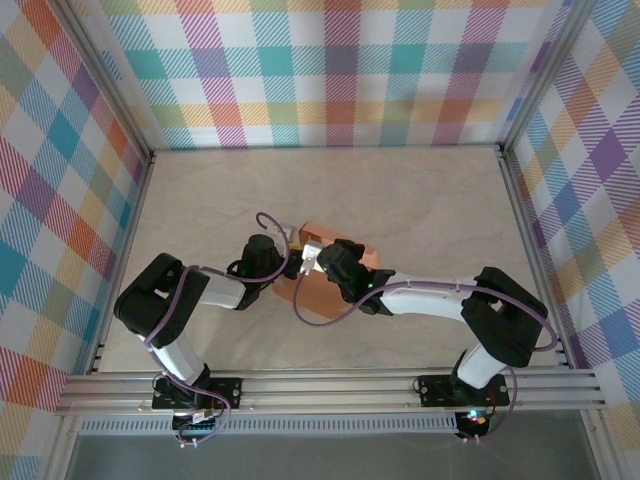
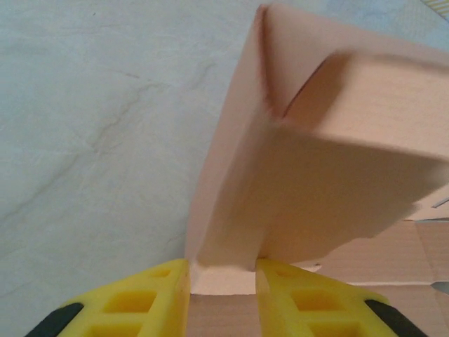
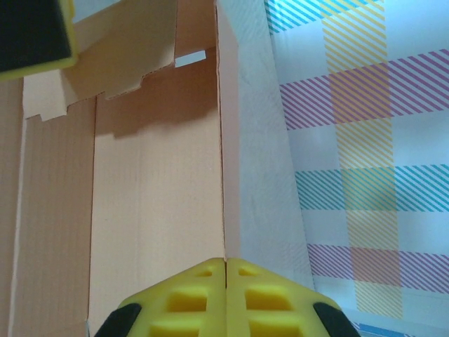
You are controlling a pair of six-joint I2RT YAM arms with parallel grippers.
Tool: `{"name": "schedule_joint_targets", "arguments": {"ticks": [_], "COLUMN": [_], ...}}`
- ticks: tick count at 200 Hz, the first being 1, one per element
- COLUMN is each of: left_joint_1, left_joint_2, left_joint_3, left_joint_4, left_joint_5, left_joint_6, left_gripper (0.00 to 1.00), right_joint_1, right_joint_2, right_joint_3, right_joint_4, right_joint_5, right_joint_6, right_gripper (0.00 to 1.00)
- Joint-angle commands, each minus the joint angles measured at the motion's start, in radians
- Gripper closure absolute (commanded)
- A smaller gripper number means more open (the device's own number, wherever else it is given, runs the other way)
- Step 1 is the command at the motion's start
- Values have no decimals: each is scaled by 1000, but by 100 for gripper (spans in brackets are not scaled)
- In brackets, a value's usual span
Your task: Fold the paper box
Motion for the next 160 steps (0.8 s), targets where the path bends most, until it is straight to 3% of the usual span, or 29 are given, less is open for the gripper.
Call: {"name": "schedule_joint_targets", "arguments": {"ticks": [1,160], "left_joint_1": [17,36], "left_joint_2": [24,83], "left_joint_3": [-17,12], "left_joint_4": [39,63], "left_joint_5": [-8,14], "left_joint_6": [-22,-47], "left_gripper": [70,71], "right_joint_1": [6,41], "right_joint_2": [23,94], "right_joint_3": [27,3], "right_joint_4": [-17,76], "right_joint_5": [-7,19], "right_joint_6": [22,-51], "right_gripper": [100,100]}}
